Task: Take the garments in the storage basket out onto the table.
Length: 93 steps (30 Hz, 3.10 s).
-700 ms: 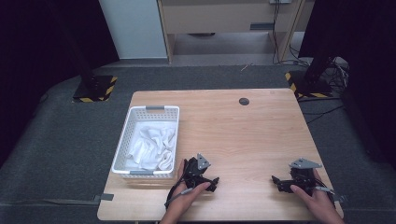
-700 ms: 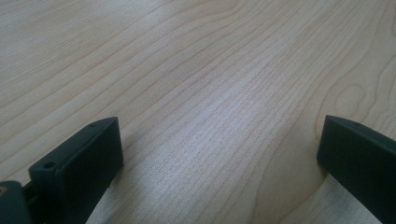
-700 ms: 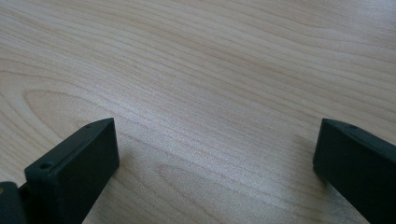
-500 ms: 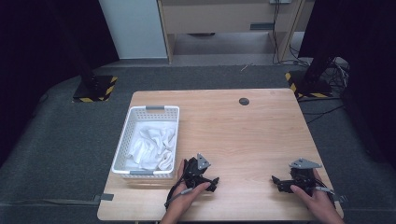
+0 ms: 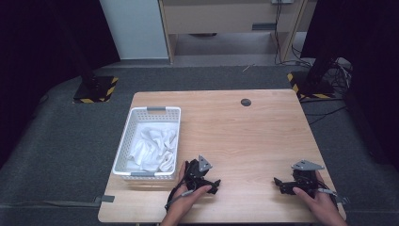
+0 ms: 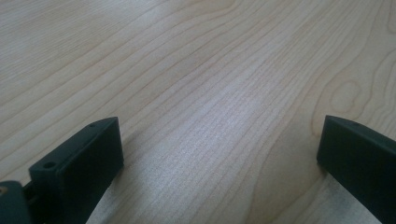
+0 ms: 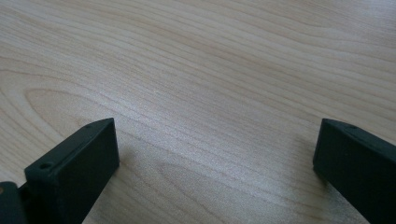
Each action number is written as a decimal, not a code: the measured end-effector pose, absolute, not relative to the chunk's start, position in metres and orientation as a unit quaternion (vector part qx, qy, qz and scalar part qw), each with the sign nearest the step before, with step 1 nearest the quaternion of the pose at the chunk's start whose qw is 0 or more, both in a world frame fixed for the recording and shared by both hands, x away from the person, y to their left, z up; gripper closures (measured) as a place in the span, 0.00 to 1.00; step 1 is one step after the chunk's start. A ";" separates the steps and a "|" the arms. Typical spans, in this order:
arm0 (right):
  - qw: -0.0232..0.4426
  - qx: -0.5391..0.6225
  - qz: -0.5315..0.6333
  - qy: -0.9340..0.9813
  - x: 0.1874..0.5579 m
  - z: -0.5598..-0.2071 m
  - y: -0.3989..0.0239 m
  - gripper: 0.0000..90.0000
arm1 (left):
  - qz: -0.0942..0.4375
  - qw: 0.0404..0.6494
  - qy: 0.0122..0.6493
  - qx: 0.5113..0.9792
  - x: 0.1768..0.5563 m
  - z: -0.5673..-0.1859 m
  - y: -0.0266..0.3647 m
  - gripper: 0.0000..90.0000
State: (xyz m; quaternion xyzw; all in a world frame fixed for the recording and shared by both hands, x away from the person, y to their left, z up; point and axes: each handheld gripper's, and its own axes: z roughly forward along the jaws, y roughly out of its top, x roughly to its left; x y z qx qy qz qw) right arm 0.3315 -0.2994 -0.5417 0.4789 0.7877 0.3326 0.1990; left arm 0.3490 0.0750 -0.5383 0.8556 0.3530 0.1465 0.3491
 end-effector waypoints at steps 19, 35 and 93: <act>0.199 0.479 0.332 0.788 0.331 -0.542 -0.299 0.01 | 0.150 0.338 0.306 0.877 0.331 -0.512 0.067 0.01; 0.200 0.478 0.332 0.788 0.331 -0.542 -0.300 0.01 | 0.164 0.342 0.297 0.877 0.328 -0.489 0.073 0.02; 0.198 0.474 0.334 0.790 0.332 -0.542 -0.300 0.00 | 0.195 0.350 0.292 0.869 0.339 -0.415 0.105 0.02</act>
